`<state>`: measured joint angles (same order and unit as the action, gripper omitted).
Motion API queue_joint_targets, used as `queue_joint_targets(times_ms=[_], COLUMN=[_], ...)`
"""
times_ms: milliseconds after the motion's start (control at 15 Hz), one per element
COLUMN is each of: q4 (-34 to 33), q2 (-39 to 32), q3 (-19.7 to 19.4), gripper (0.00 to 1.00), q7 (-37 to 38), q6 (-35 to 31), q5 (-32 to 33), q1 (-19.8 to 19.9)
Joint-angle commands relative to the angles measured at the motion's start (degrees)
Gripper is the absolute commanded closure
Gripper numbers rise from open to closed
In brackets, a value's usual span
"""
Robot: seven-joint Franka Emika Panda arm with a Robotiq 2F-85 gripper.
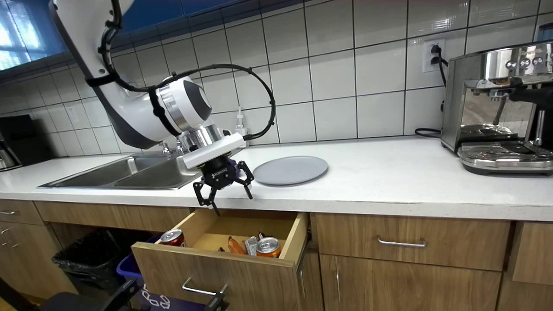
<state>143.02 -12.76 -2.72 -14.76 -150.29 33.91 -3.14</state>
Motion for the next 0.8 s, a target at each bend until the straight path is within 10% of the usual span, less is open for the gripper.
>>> queue_joint_targets(times_ms=[0,733], q4=[0.0,-4.4], q2=[3.0,5.4], q3=[0.3,0.8], gripper=[0.00,0.00], q7=[3.7,5.8], q6=[5.2,26.0], q5=[-2.4,-12.1], q1=[0.2,1.0])
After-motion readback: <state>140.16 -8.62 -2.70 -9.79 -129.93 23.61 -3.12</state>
